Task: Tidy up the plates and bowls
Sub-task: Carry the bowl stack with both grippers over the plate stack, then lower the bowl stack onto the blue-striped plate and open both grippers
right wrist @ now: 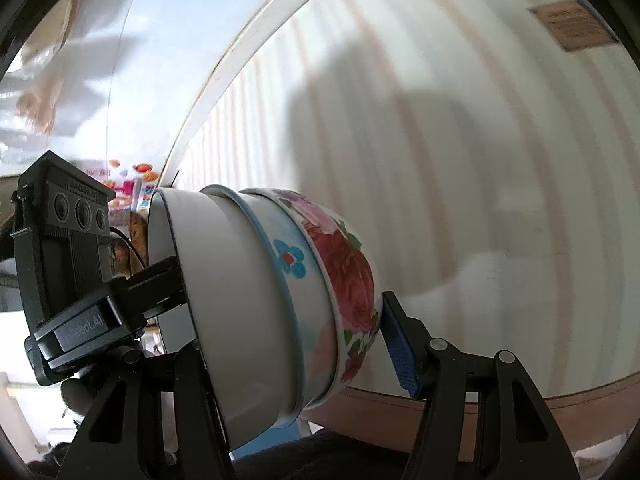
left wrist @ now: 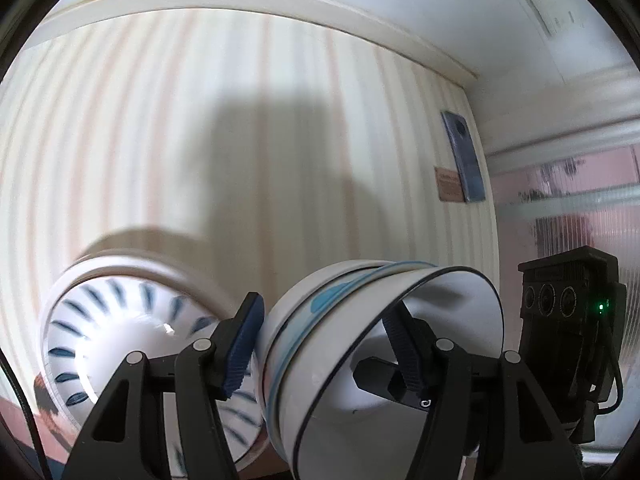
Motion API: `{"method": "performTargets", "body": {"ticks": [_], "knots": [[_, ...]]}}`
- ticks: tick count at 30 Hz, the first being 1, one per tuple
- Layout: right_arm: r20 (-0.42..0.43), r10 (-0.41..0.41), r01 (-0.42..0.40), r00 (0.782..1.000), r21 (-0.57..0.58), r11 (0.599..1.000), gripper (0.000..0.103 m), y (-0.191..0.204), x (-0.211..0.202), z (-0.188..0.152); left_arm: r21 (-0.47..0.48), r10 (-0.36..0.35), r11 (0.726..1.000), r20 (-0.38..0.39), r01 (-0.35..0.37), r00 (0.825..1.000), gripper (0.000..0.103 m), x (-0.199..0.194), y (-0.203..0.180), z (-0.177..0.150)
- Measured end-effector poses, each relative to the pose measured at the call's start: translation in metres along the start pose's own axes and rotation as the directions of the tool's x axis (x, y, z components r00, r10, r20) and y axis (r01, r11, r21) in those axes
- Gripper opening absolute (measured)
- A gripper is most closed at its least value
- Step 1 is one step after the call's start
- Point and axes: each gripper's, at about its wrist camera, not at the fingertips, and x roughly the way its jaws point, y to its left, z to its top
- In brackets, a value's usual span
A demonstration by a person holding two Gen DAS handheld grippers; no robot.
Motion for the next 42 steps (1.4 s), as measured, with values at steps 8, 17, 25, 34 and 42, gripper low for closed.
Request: {"method": "performTargets", "body": {"ticks": [8,17,25,34,42], "knots": [[-0.097,0.019,-0.027,0.995,-0.087,0.996,0.062,0.045,0.052,0.001,-0.126,0.033,0.992,0.062,-0.025,0.998,0.059,-0.031,0.057,-0.019],[-0.212,0.003,-0.039,0.977,-0.166,0.985,0.062,0.076,0.107,-0.009,-0.266,0.094,0.962,0.093,-0.067,0.991,0.059,-0.043,0.112,-0.045],[-0.243,-0.018,-0.032,0.970,-0.200,0.979,0.062,0.088,0.133,-0.012,-0.312,0.118,0.947,0.120,-0.076,0.986,0.058,-0.044,0.130,-0.053],[-0.256,-0.015,-0.033,0.967,-0.180,0.983,0.062,0.090,0.139,-0.013,-0.303,0.128,0.949,0.133,-0.083,0.983,0.057,-0.046,0.130,-0.054],[-0.257,-0.038,-0.006,0.966,-0.167,0.986,0.062,0.093,0.143,-0.014,-0.286,0.144,0.953,0.127,-0.103,0.981,0.057,-0.048,0.128,-0.055]]}}
